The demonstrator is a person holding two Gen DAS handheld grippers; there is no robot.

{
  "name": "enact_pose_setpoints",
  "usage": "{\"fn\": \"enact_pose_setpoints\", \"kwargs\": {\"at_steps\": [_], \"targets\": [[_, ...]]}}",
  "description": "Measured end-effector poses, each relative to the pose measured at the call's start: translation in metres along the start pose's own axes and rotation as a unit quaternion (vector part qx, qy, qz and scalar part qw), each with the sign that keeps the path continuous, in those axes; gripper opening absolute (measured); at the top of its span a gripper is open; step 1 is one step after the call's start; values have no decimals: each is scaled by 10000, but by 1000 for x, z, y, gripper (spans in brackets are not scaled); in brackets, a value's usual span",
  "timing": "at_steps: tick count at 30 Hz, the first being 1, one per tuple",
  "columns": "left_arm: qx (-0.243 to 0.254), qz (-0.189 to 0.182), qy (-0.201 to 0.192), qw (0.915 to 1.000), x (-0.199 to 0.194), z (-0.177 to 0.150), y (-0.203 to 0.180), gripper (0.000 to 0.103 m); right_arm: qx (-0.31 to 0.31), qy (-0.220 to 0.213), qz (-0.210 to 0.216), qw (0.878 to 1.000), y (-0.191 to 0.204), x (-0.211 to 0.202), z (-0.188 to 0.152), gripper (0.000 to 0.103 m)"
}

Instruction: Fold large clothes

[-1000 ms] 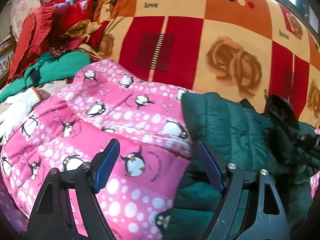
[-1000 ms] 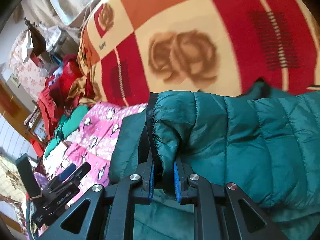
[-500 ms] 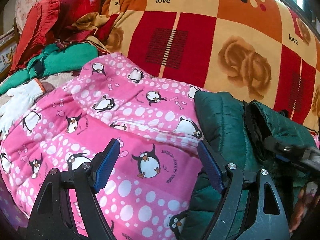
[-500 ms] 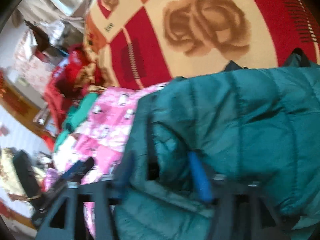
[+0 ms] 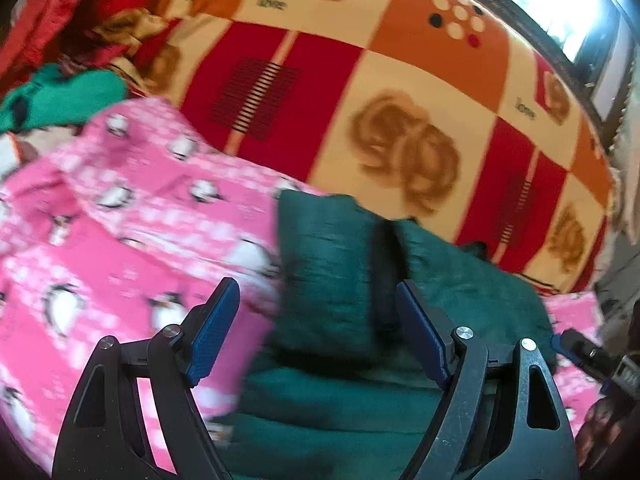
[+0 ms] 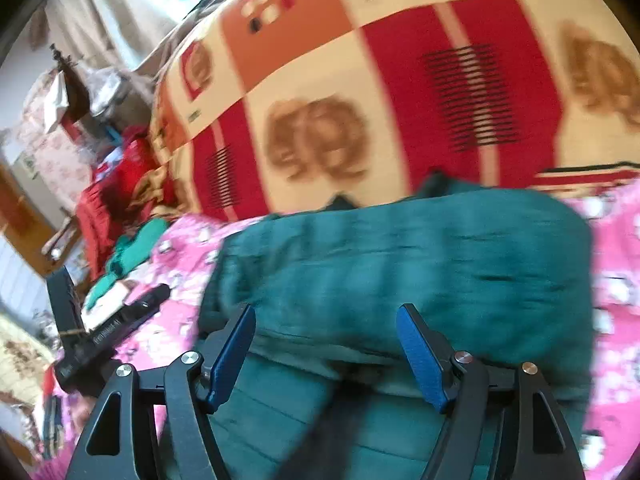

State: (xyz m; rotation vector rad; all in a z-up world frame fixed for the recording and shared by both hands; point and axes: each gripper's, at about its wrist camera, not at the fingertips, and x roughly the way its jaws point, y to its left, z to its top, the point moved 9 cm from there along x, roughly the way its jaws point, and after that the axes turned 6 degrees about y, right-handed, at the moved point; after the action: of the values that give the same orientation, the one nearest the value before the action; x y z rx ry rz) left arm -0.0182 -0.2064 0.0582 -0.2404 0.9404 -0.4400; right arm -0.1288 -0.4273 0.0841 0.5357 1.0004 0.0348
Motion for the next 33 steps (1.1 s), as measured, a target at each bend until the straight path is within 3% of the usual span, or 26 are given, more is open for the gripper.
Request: {"fn": "enact_pose_setpoints", "kwargs": {"at_steps": [4, 7, 9, 10, 11, 14, 17, 24, 27, 28, 30, 31, 33], "targets": [[52, -160, 254, 9995, 21, -3, -33, 81, 164, -238, -331, 9990, -41, -31, -1, 71], [244, 15, 581, 9980, 48, -11, -48, 81, 406, -342, -620, 9967, -75, -47, -2, 71], [348, 132, 636, 9973, 60, -14, -54, 60, 596, -407, -687, 9950, -92, -53, -3, 71], [426, 185, 636, 9969, 63, -13, -56, 31, 676, -434, -718, 9942, -99, -55, -3, 71], [487, 247, 671, 9963, 65, -13, -57, 24, 711, -445, -756, 9936, -104, -55, -3, 71], [545, 242, 581, 9965, 60, -5, -55, 16, 661, -355, -893, 9932, -111, -42, -2, 71], [694, 500, 326, 9958, 53, 4, -45, 14, 529, -249, -905, 9942, -108, -19, 1, 71], [853, 739, 338, 9930, 61, -1, -29, 14, 142, 395, -1330, 9902, -108, 71, -4, 71], [866, 704, 370, 9931, 59, -2, -30, 15, 6, 440, -1511, 9875, -109, 79, -4, 73], [874, 699, 365, 9930, 57, -1, -30, 21, 36, 478, -1513, 9873, -108, 75, -2, 73], [878, 656, 390, 9932, 53, 2, -33, 46, 119, 460, -1419, 9887, -104, 62, 3, 73], [849, 604, 342, 9940, 49, 4, -34, 65, 155, 366, -1328, 9903, -102, 55, 7, 73], [792, 478, 29, 9957, 36, 12, -39, 71, 173, 165, -1249, 9919, -98, 41, 15, 73]]}}
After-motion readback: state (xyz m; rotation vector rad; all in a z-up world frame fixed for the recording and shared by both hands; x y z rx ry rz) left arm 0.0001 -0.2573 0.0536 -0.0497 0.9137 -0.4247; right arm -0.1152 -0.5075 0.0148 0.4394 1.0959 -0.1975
